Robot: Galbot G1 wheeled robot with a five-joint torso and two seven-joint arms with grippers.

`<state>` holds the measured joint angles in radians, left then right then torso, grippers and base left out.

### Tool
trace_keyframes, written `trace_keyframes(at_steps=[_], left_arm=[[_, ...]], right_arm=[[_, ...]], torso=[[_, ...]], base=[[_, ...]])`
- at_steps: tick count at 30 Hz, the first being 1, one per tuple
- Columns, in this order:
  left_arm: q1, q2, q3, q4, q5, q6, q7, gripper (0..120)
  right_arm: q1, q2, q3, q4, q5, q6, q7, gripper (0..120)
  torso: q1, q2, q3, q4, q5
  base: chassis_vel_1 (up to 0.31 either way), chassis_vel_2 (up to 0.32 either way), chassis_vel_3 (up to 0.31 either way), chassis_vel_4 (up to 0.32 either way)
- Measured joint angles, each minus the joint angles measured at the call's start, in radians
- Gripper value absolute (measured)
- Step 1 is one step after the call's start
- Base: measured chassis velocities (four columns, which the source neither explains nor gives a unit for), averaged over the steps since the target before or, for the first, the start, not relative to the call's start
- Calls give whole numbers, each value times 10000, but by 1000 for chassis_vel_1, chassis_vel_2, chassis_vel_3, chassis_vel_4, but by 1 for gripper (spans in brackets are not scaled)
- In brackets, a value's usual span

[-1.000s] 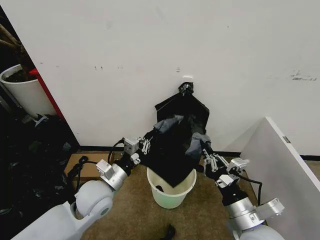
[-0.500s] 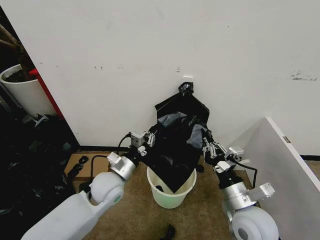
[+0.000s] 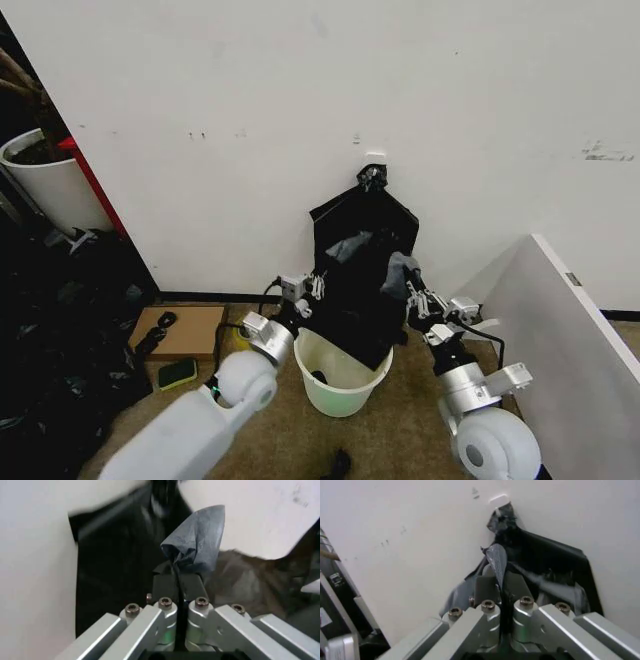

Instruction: Place the garbage bag over the trash bin.

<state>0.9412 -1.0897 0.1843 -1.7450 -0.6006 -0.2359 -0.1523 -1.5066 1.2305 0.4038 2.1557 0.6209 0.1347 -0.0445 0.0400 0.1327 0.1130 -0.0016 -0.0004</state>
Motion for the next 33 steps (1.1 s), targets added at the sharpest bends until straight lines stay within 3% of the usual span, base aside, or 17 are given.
trace_keyframes(at_steps=[2,7,13,19,24,33], left_arm=[[62,-256,238,372,110,-64,-192,0],[413,-139,188,79,58,1,-402,0],[1847,648,-497,-588,324,68,-505,0],[2817,655,-1050,-633,577,112,-535,0],[3583,648,-1548,-900,845,235,-536,1],[4538,1025,-2470,-1777,913,332,-447,34]], right_arm=[[-133,8,7,-174,0,79,-21,0],[-528,110,-148,-268,-207,233,-111,0],[-1147,292,-635,-427,-597,444,-150,0],[-1168,458,-1145,-752,-862,499,-57,0],[-966,387,-1530,-881,-993,489,5,0],[-1151,350,-1770,-730,-1616,556,-26,0]], torso=[[0,0,0,0,-1],[0,0,-1,-2,-2],[0,0,-2,3,0],[0,0,-2,-4,-3],[-1,0,-1,6,-1],[0,0,-1,0,-2]], base=[[0,0,0,0],[0,0,0,0],[0,0,0,0],[0,0,0,0],[0,0,0,0],[0,0,0,0]])
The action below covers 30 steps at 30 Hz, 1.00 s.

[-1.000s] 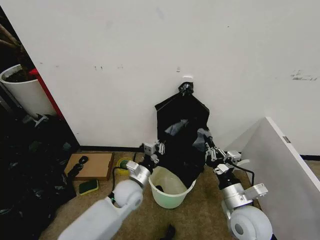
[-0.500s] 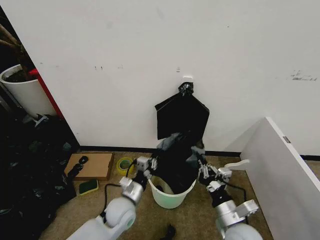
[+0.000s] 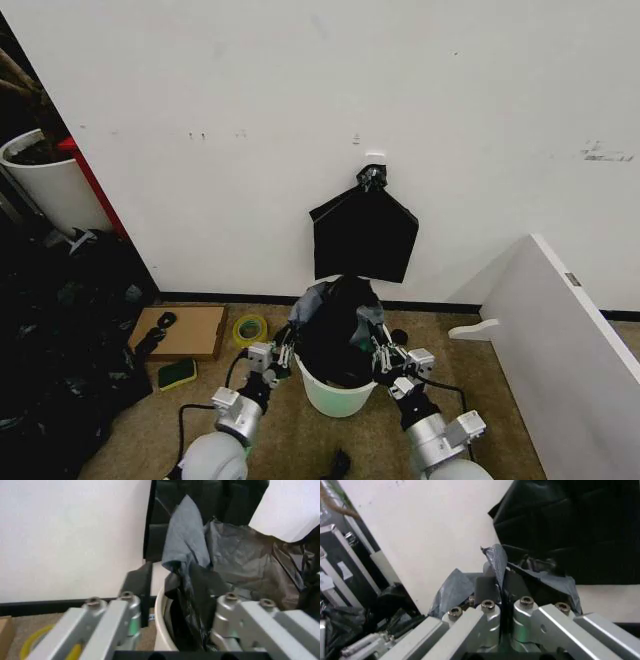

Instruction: Place the garbage bag over the trash bin.

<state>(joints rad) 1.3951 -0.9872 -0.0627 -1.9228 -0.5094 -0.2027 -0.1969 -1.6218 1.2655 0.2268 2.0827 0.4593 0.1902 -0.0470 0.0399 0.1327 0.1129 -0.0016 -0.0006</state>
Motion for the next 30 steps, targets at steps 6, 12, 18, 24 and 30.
trace_keyframes(at_steps=[6,12,18,24,30], left_arm=[[674,767,-354,-732,6,26,114,54],[857,1588,-332,-1244,-148,70,353,76],[46,1768,-5,-1235,-515,568,424,97],[-822,1820,395,-1005,-1495,1097,411,99],[-1538,1746,876,-577,-1869,1105,530,82]], right_arm=[[-14,7,-184,1,-350,57,-14,0],[-114,0,-346,18,-552,121,-53,0],[-118,69,-421,-15,-645,160,-75,0],[-86,112,-440,-22,-682,161,-78,0],[-84,206,-449,16,-717,158,-71,0]], torso=[[0,0,0,1,3],[0,0,1,1,1],[0,0,0,-1,0],[0,0,1,0,1],[0,0,1,1,1]], base=[[0,0,0,0],[0,0,0,0],[0,0,0,0],[0,0,0,0],[0,0,0,0]])
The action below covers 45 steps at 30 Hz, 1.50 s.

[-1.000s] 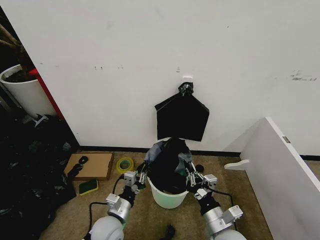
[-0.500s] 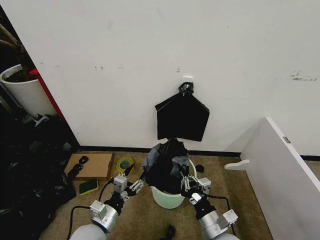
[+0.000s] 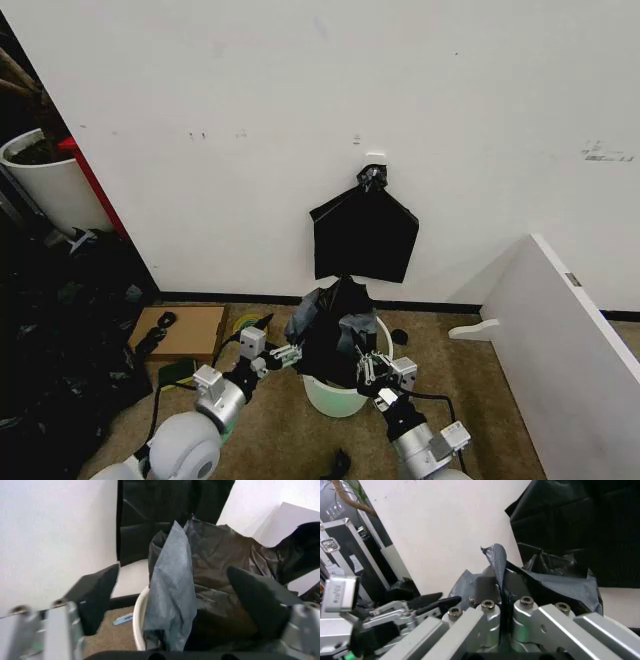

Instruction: Place the garbage bag over the trash bin.

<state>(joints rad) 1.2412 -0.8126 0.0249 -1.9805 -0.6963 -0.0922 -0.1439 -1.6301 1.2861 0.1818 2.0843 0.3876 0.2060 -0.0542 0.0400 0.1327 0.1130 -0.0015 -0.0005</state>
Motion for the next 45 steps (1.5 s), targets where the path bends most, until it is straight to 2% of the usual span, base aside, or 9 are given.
trace_keyframes(at_steps=[3,5,8,15,18,23,34,45], left_arm=[[-207,-47,146,140,-293,33,-4,68],[-217,-56,152,145,-350,42,-13,68],[-282,-120,166,176,-929,206,-95,52],[-412,-154,201,360,-1016,342,-183,29],[-354,-164,223,399,-1048,401,-247,14],[-156,-220,84,353,-1181,404,-403,0],[405,-312,-650,206,-1466,411,-711,0],[536,-463,-630,174,-1447,454,-783,0]], right_arm=[[-13,6,6,37,-3,-13,14,0],[-14,5,7,43,-3,-16,16,0],[-24,-23,38,88,4,-30,28,0],[-18,-76,58,42,48,-40,42,0],[0,-78,57,-68,89,-41,49,0],[30,-113,111,-186,265,-77,118,0],[133,-281,665,-334,1174,-869,1003,0],[-210,-435,1174,-363,1223,-1796,1946,0]], torso=[[0,0,0,-1,0],[0,0,0,-1,0],[0,0,0,0,0],[0,0,0,-1,0],[0,0,0,-1,0],[0,0,0,0,0],[0,0,0,0,1],[0,0,-1,0,1]], base=[[0,0,0,0],[0,0,0,0],[0,0,0,0],[0,0,0,0],[0,0,0,0],[0,0,0,0],[0,0,0,0],[0,0,0,0]])
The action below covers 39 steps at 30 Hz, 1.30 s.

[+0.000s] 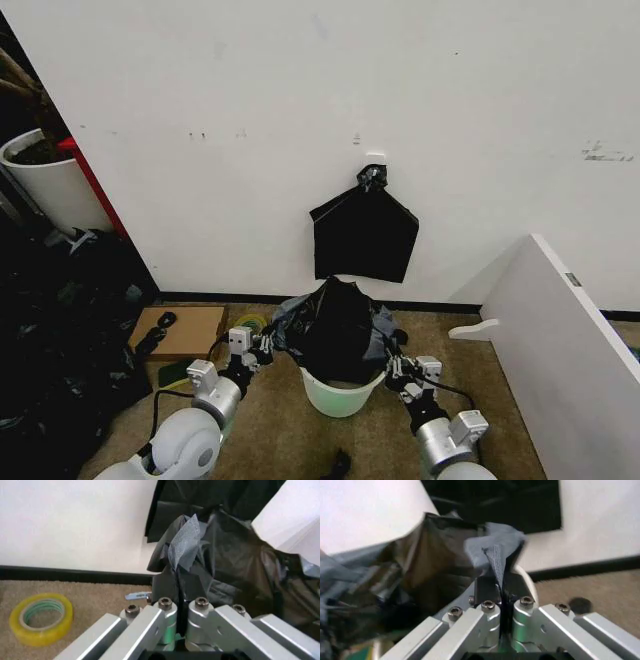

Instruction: Place the garbage bag over the trash bin.

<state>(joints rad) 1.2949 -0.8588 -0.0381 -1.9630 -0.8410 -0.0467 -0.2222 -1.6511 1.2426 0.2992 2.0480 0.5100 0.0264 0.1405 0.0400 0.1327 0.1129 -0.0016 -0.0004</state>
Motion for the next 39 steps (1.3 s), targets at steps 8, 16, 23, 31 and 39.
trace_keyframes(at_steps=[8,16,23,31,39], left_arm=[[134,-133,64,-90,61,170,-174,0],[603,-117,108,-394,260,382,-372,0],[927,-184,167,-527,371,512,-518,0],[1523,175,52,-889,375,695,-621,0],[2048,316,-5,-957,584,737,-599,0]], right_arm=[[-240,-165,320,8,-3,-669,601,0],[-101,-253,404,-60,-116,-1348,1281,0],[-221,-333,395,-58,-241,-1872,1702,0],[-79,-490,295,-110,-255,-2521,1754,0],[88,-548,265,-203,-272,-3121,2249,0]], torso=[[0,0,0,-1,-2],[0,0,0,0,0],[0,0,0,0,-1],[0,0,0,0,0],[0,0,-1,0,-1]], base=[[0,0,0,0],[0,0,0,0],[0,0,0,0],[0,0,0,0],[0,0,0,0]])
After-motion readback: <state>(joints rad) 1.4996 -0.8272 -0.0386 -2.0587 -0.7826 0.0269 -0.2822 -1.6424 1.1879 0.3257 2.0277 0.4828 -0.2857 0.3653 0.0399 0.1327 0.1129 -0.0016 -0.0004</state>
